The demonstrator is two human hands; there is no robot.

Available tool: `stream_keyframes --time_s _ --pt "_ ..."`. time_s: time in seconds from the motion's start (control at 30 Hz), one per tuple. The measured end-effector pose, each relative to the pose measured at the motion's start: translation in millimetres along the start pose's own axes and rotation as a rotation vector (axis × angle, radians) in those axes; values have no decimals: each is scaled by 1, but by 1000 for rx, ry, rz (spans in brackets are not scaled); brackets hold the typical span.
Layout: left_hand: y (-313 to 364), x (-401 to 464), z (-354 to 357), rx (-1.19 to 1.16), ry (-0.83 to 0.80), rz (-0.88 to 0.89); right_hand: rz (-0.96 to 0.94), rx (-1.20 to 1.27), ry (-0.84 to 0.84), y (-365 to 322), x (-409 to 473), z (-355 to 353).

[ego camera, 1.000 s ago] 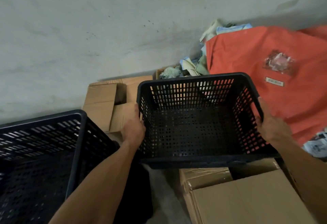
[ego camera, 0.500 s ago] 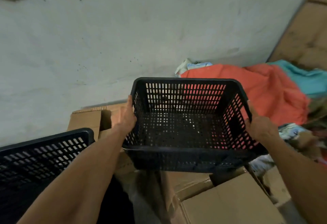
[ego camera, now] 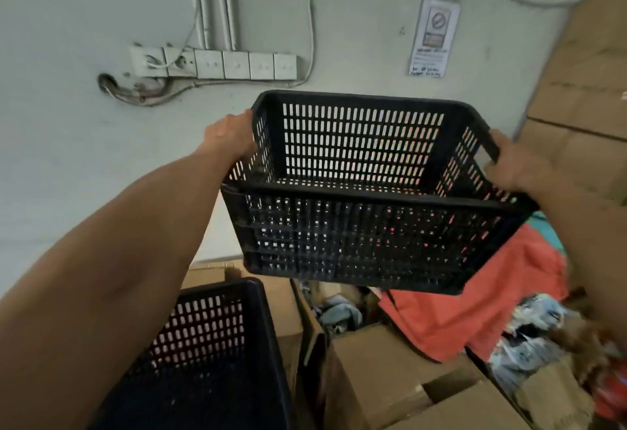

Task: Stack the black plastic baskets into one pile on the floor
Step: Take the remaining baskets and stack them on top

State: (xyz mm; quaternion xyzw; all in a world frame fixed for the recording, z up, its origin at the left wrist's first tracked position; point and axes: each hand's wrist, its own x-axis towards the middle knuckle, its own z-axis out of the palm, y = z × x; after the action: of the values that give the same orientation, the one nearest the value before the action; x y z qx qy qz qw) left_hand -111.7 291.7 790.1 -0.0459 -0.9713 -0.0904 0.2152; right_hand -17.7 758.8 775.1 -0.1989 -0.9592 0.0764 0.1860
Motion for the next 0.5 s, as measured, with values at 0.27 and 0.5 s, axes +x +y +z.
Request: stream_keyframes --time_s 0.27,0.5 --pt "-129 -63 -89 120 16 -87 -119 -18 -82 -138 -62 -17" --pt "-242 -142 -125 234 -58 -276 -245 32 -199 -247 -123 10"
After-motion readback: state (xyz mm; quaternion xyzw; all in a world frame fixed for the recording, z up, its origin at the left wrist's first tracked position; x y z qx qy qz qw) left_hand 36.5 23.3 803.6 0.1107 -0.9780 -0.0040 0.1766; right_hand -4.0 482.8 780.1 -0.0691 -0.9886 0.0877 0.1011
